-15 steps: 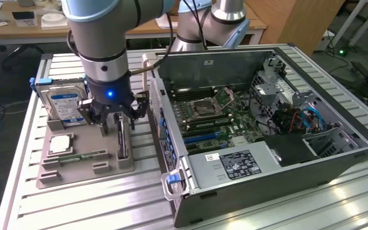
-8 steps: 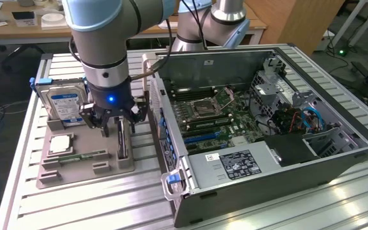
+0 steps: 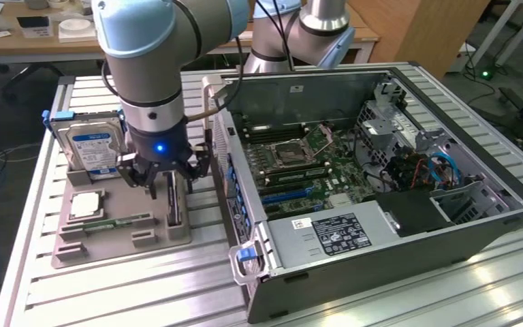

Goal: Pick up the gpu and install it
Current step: 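Pick up the gpu and move the gpu toward the slot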

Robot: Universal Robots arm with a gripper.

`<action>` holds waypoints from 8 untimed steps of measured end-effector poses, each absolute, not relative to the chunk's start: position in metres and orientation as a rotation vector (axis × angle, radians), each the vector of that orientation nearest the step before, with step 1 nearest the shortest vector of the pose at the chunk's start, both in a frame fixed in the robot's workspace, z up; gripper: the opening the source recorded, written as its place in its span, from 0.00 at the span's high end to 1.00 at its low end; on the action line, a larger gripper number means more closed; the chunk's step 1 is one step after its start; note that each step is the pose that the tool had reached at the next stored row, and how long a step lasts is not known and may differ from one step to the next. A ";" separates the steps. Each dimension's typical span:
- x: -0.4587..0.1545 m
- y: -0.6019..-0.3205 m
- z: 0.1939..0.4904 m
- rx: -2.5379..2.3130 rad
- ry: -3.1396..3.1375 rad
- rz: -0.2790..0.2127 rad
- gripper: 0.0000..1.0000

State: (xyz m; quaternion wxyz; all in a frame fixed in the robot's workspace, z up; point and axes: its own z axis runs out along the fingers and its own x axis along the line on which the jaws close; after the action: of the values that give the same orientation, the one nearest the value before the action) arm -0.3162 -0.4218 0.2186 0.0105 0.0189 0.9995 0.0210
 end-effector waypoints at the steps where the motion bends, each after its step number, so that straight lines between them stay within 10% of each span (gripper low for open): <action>1: -0.316 -0.421 0.217 0.059 3.119 0.066 0.34; 8: -0.316 -0.421 0.216 0.059 3.120 0.066 0.34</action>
State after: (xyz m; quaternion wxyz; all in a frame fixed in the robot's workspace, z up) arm -0.3162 -0.4209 0.2160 0.0103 0.0190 0.9995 0.0210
